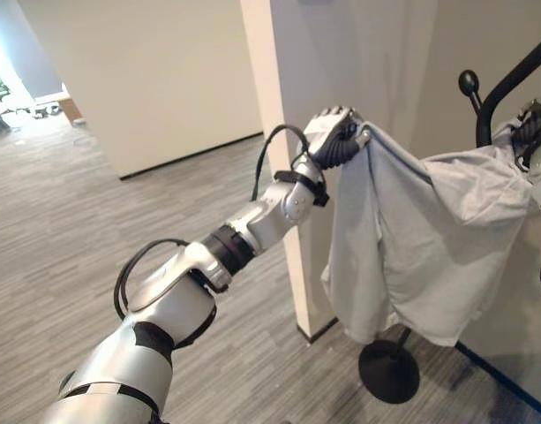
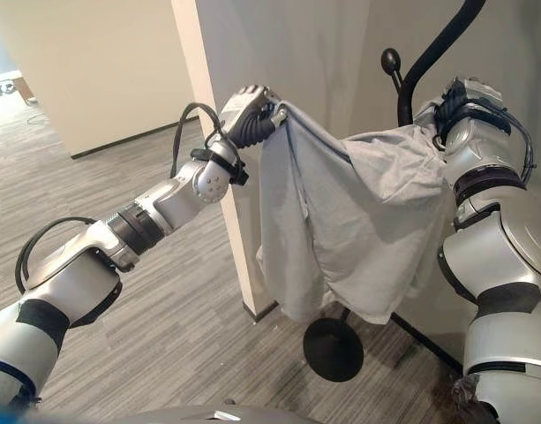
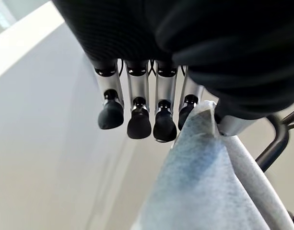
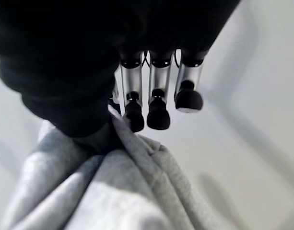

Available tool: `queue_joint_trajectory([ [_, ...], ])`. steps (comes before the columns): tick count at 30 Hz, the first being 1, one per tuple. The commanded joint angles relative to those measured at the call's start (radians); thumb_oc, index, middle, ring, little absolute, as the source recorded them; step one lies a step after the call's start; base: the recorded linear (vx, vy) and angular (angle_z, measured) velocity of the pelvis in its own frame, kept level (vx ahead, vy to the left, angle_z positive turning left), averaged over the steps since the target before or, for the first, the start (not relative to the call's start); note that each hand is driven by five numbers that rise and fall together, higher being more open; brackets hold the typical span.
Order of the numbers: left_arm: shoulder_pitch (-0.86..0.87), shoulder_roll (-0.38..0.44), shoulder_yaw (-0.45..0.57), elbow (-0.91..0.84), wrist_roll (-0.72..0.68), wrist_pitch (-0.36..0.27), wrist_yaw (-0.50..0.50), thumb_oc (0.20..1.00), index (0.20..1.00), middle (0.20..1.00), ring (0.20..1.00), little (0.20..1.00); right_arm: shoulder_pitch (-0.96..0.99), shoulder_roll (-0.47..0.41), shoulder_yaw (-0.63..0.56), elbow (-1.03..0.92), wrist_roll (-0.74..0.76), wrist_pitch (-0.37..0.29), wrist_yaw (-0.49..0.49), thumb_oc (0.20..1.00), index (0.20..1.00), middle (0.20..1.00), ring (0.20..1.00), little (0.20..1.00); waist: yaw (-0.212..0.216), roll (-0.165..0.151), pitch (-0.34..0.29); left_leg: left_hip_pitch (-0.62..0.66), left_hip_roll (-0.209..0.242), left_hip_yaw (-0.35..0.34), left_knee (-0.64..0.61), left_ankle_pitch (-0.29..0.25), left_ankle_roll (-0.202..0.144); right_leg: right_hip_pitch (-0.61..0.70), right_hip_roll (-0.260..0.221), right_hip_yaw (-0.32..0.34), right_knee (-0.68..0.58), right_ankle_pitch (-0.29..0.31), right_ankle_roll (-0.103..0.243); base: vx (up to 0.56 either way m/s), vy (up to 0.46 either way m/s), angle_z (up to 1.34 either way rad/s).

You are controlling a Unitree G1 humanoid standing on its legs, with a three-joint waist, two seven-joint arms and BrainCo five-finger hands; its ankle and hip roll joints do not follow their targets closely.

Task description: Hang the clothes on the sofa on the clothes rack.

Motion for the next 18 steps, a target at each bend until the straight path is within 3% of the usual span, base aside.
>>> queue_joint_trajectory([
  [1, -0.137, 0.037, 0.078, 0.028, 0.027, -0.017, -0.003, 0.200, 0.200, 0.200, 0.200, 0.200, -0.015, 0.006, 0.061, 0.024, -0.053, -0.041, 0.037, 0.200, 0.200, 0.200, 0.200, 0.200, 0.034, -0.068, 0.138, 0.028, -0.035, 0.067, -0.027, -0.049, -0.065, 0.029, 0.014, -0.027, 0.010, -0.124, 0.024, 0.00, 0.000, 0.00],
  [18, -0.071, 0.038, 0.078, 0.032, 0.050, -0.014, -0.089, 0.200, 0.200, 0.200, 0.200, 0.200, 0.104, 0.029, 0.003, 0.038, -0.038, -0.048, 0.146, 0.200, 0.200, 0.200, 0.200, 0.200, 0.031, -0.073, 0.149, 0.027, -0.030, 0.070, -0.027, -0.052, -0.065, 0.029, 0.011, -0.034, 0.010, -0.125, 0.026, 0.00, 0.000, 0.00],
])
